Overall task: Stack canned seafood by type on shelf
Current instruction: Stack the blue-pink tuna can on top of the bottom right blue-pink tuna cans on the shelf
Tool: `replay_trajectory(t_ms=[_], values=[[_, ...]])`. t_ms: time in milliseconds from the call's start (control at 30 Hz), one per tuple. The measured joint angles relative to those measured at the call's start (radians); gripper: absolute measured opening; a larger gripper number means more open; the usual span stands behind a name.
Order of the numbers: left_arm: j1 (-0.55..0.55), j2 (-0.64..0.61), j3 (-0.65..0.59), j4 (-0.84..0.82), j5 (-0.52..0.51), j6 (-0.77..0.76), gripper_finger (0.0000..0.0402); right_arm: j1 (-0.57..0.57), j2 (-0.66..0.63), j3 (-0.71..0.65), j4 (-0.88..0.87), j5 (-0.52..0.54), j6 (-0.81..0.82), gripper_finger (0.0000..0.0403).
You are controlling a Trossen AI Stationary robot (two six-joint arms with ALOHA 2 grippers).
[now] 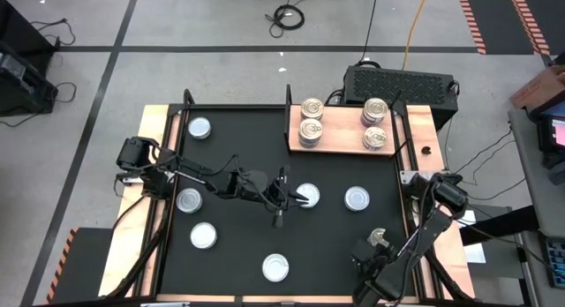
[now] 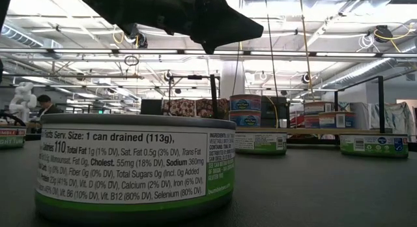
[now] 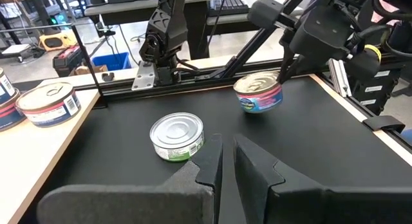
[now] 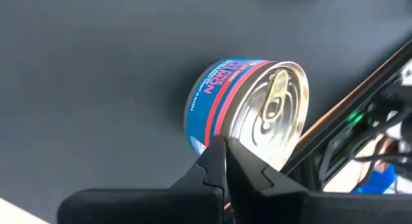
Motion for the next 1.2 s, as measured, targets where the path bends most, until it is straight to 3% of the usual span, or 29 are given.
replay_trajectory(t_ms=[333,800,933,1200], values=[[0.0,0.0,0.0,0.0,0.0,0.0,0.0042,-0.101,-0.001,0.001,-0.048,0.033,-0.22,0.0001],[0.0,0.0,0.0,-0.006,0.0,0.0,0.0042,-0.124,-0.001,0.001,0.139,0.077,-0.287,0.0003],[0.0,0.0,0.0,-0.007,0.0,0.0,0.0042,-0.109,-0.001,0.001,0.166,0.079,-0.347,0.0035],[0.0,0.0,0.0,-0.007,0.0,0.0,0.0042,-0.049,-0.001,0.001,0.194,0.176,-0.497,0.0153]])
